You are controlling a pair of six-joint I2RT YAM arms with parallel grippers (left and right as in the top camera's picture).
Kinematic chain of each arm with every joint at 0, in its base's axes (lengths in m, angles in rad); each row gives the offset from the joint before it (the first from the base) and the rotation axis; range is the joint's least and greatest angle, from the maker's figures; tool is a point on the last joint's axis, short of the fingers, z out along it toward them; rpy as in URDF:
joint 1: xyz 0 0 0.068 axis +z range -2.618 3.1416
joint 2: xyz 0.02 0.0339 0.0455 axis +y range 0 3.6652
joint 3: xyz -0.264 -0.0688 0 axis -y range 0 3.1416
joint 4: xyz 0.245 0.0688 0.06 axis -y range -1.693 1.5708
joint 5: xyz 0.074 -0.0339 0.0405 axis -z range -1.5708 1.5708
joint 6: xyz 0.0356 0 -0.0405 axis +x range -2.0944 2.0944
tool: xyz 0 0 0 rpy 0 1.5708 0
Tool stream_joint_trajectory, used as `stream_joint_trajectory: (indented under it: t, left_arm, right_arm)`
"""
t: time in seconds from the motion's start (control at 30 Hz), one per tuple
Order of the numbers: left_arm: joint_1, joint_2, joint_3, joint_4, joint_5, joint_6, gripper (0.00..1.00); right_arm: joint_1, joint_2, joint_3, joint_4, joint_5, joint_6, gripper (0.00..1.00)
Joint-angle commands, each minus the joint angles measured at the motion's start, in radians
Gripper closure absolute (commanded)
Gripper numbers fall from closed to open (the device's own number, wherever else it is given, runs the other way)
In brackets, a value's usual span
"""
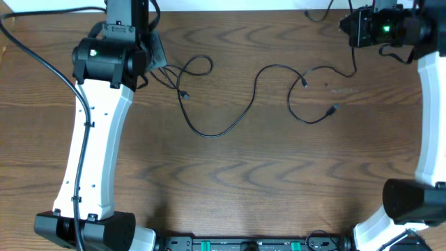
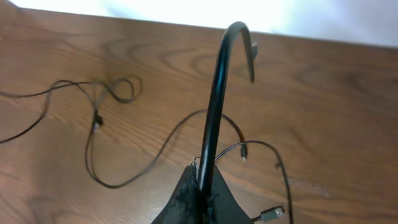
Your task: Untangle cables
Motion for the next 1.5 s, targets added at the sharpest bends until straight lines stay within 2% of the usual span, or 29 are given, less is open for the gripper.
stream_joint_trajectory:
  t: [0.0, 0.27, 0.63, 0.77, 0.9, 1.17, 1.2, 1.23, 1.27, 1.3, 1.37, 1.47]
  left_arm:
    - [0.005, 0.005, -0.015, -0.019, 0.014, 0.013, 0.92]
    - [0.005, 0.005, -0.015, -0.016, 0.014, 0.013, 0.92]
    - [0.005, 0.005, -0.015, -0.015, 0.014, 0.013, 0.92]
    - [0.005, 0.005, -0.015, -0.008, 0.014, 0.013, 0.93]
    - [0.004, 0.005, -0.015, 0.001, 0.015, 0.005, 0.92]
    - [0.005, 0.005, -0.015, 0.006, 0.041, 0.005, 0.92]
    - [0.005, 0.005, -0.015, 0.005, 0.041, 0.006, 0.92]
    - [0.005, 0.005, -0.015, 0.003, 0.041, 0.005, 0.92]
    - [0.005, 0.005, -0.015, 0.002, 0.041, 0.005, 0.92]
    - [0.005, 0.005, -0.015, 0.0, 0.041, 0.005, 0.93]
    - [0.005, 0.005, -0.015, 0.0, 0.041, 0.005, 0.92]
    - [0.005, 0.005, -0.015, 0.0, 0.041, 0.005, 0.92]
  right_arm:
    - [-0.011, 0.017, 0.0, 0.033, 0.083, 0.042, 0.99]
    - [-0.143, -0.036, 0.002, 0.218, 0.22, 0.045, 0.99]
    - [-0.478, -0.103, 0.002, 0.468, 0.264, 0.043, 0.99]
    - [-0.597, -0.103, 0.002, 0.537, 0.265, -0.005, 0.99]
    - [-0.639, -0.093, 0.002, 0.521, 0.306, -0.035, 0.99]
    - [-0.664, 0.008, 0.001, 0.378, 0.32, -0.045, 0.97]
    - [-0.664, 0.029, 0.001, 0.36, 0.319, -0.044, 0.83]
    - [-0.663, 0.05, 0.001, 0.346, 0.316, -0.04, 0.59]
    - [-0.662, 0.065, 0.001, 0.339, 0.315, -0.032, 0.49]
    - [-0.661, 0.082, 0.001, 0.326, 0.307, -0.022, 0.33]
    - [-0.661, 0.106, 0.001, 0.306, 0.27, -0.014, 0.19]
    - [-0.659, 0.116, 0.001, 0.288, 0.19, -0.014, 0.08]
